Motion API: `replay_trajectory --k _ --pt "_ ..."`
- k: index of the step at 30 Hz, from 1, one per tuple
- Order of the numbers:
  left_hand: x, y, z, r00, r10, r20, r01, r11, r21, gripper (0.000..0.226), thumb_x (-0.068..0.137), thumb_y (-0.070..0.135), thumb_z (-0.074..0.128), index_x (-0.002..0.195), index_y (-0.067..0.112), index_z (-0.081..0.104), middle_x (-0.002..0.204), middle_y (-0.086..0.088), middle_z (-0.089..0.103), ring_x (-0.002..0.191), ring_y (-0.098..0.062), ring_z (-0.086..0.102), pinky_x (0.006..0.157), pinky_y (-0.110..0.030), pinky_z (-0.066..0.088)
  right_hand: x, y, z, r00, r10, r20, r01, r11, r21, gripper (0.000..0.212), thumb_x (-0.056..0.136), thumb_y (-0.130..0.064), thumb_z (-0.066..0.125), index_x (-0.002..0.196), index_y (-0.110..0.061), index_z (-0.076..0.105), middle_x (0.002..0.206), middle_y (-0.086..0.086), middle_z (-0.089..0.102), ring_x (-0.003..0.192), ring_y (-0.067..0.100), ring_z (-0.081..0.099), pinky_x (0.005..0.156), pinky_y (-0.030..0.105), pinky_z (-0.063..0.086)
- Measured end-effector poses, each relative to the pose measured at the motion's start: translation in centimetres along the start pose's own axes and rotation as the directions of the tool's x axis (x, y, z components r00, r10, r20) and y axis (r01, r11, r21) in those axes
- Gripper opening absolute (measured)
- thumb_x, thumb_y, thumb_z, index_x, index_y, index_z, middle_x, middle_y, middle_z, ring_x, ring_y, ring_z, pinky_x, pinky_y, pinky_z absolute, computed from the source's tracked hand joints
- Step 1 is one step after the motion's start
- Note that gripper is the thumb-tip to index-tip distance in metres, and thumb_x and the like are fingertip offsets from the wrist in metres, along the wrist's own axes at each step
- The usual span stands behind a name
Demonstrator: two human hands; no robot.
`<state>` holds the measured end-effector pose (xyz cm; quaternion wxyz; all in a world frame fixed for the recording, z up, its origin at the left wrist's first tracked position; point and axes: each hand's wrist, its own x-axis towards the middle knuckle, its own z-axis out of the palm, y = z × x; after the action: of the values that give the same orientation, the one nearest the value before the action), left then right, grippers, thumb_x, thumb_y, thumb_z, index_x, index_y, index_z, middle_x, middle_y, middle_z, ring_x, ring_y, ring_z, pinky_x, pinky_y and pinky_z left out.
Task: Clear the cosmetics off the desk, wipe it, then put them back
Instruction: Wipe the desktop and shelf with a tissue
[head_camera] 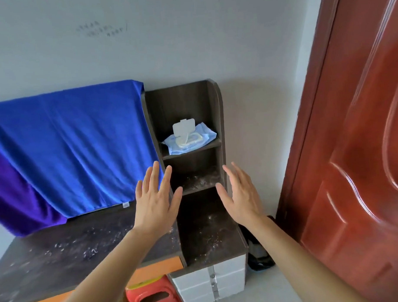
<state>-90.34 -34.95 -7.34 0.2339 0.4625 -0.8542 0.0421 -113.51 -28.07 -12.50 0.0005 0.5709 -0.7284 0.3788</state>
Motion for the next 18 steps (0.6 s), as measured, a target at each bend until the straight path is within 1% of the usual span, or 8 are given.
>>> replay_trajectory --k 3,6,9,12,15,18 --pt "5.3 -0.8 1.8 1.000 0.008 -0.001 -0.008 1.000 0.009 0.066 0.100 0.056 0.028 0.155 0.021 0.028 0.164 -0.012 0.015 0.150 -0.031 0.018 0.116 -0.051 0.028 5.8 1.4 1.4 1.000 -0.024 0.005 0.024 1.000 0.009 0.058 0.101 -0.055 0.039 0.153 -0.030 0.030 0.162 0.000 0.029 0.147 0.017 0.030 0.113 0.035 0.036" --pt "8.4 -1.5 4.1 0.999 -0.038 0.012 0.039 0.998 -0.051 0.064 0.100 0.054 0.034 0.155 0.022 0.027 0.165 -0.011 0.013 0.150 -0.030 0.019 0.115 -0.049 0.030 10.3 2.4 2.6 0.999 -0.022 0.039 0.021 0.999 0.027 0.057 0.101 -0.052 0.041 0.152 -0.027 0.034 0.160 -0.001 0.033 0.146 0.016 0.032 0.113 0.033 0.035" --pt "10.2 -2.0 6.4 0.999 -0.034 0.025 0.035 0.997 -0.062 0.064 0.101 0.056 0.031 0.156 0.023 0.026 0.165 -0.010 0.013 0.149 -0.030 0.021 0.114 -0.047 0.031 12.9 3.0 4.1 0.997 -0.021 0.074 0.018 0.999 0.034 0.055 0.101 -0.050 0.043 0.151 -0.026 0.036 0.158 -0.003 0.036 0.145 0.013 0.032 0.112 0.028 0.033" --pt "12.8 -2.5 8.2 0.998 -0.013 0.066 0.018 0.998 -0.067 0.065 0.100 0.057 0.030 0.155 0.021 0.027 0.165 -0.010 0.013 0.150 -0.031 0.020 0.115 -0.050 0.031 15.5 3.4 5.3 0.994 -0.049 0.100 0.048 0.999 0.011 0.055 0.101 -0.047 0.046 0.150 -0.025 0.037 0.156 -0.004 0.039 0.144 0.012 0.035 0.111 0.027 0.034" --pt "15.6 -3.1 9.6 0.997 0.019 0.074 -0.012 0.996 -0.089 0.064 0.099 0.054 0.032 0.154 0.022 0.029 0.165 -0.011 0.015 0.150 -0.032 0.019 0.116 -0.053 0.031 17.5 3.6 6.0 0.993 -0.039 0.112 0.040 0.999 -0.009 0.052 0.100 -0.042 0.051 0.148 -0.024 0.041 0.152 -0.005 0.043 0.139 0.012 0.040 0.108 0.026 0.037" --pt "18.6 -3.7 10.6 0.996 0.076 0.042 -0.071 0.991 -0.115 0.059 0.100 0.048 0.041 0.152 0.020 0.034 0.163 -0.013 0.021 0.147 -0.034 0.027 0.113 -0.054 0.034 19.8 3.6 6.0 0.990 -0.060 0.131 0.067 0.997 -0.048 0.050 0.100 -0.036 0.055 0.147 -0.022 0.043 0.148 -0.006 0.046 0.134 0.013 0.045 0.104 0.026 0.041"
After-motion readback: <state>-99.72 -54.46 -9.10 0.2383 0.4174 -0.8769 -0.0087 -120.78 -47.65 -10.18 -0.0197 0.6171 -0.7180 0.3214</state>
